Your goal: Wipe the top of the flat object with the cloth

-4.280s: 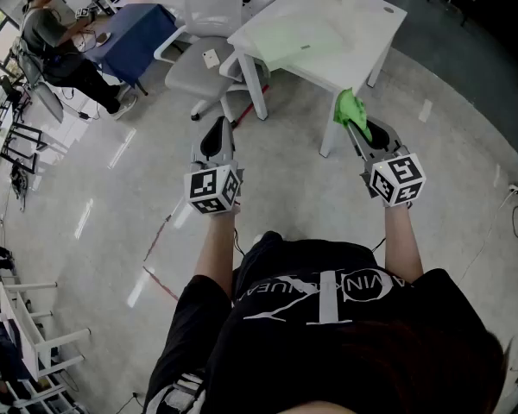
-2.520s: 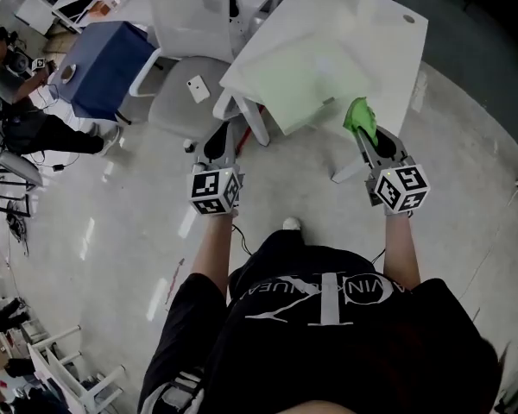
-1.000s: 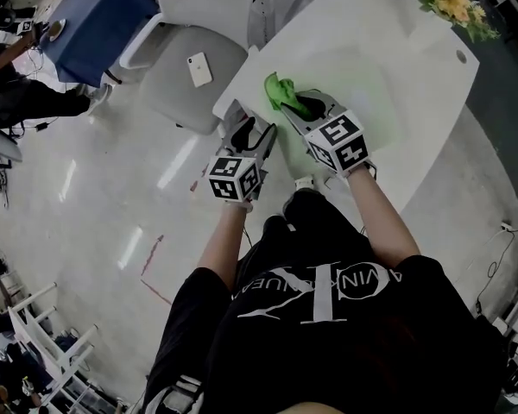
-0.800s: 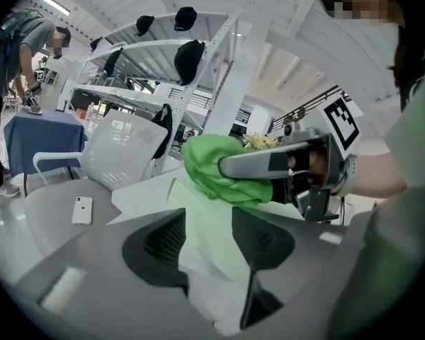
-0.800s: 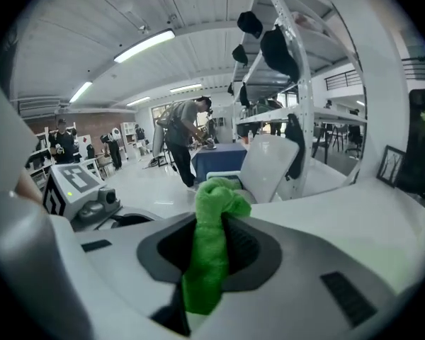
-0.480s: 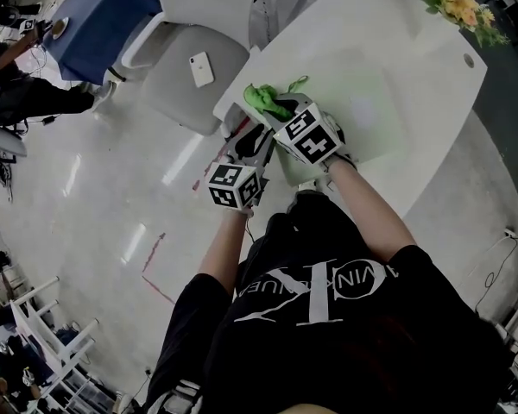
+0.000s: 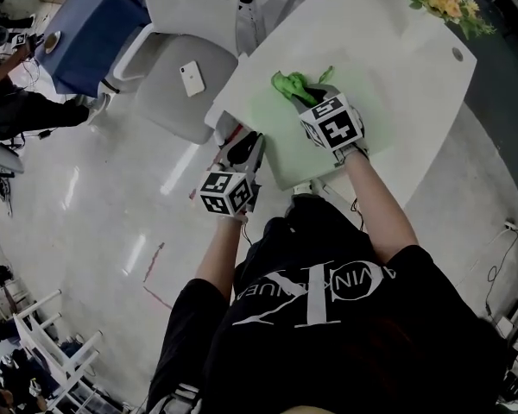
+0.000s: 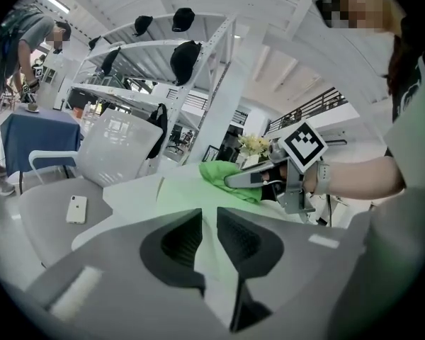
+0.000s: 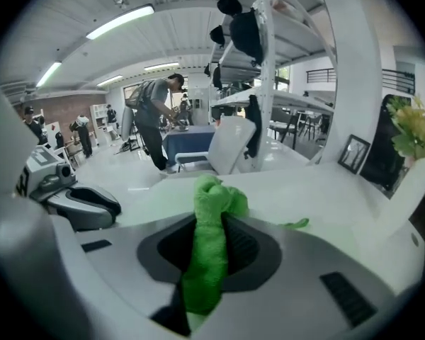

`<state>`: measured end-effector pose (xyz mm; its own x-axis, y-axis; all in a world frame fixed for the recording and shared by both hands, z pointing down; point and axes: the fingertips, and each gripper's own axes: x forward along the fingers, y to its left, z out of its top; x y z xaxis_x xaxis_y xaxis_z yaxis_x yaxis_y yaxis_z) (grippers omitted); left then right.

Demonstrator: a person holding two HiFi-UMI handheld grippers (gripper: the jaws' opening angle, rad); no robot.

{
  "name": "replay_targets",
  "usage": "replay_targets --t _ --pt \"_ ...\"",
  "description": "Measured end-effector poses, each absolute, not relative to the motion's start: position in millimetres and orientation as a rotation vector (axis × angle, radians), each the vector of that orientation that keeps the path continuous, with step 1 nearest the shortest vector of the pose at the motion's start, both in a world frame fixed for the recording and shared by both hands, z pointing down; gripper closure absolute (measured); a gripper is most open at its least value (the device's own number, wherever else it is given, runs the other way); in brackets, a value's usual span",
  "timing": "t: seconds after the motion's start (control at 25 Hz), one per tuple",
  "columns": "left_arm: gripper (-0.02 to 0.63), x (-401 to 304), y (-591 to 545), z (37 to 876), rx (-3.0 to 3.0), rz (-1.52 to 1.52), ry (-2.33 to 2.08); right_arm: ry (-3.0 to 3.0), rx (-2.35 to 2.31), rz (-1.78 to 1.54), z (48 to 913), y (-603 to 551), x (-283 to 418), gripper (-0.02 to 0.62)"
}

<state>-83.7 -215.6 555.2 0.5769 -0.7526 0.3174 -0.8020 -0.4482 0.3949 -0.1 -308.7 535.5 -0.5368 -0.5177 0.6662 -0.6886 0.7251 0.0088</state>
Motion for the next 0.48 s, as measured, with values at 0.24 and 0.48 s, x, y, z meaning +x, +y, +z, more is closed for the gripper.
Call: replay_targets --t 0.24,0.48 --pt "0.531 -83.4 -215.8 554.5 2.299 0.121 -1.249 -2.180 1.062 0.358 535.9 -336.3 62.3 0.523" --pt "0.532 -82.4 -216.6 554.4 2.296 0.117 -1.258 -2.082 1.216 0.400 537.8 -360.4 129.0 0.523"
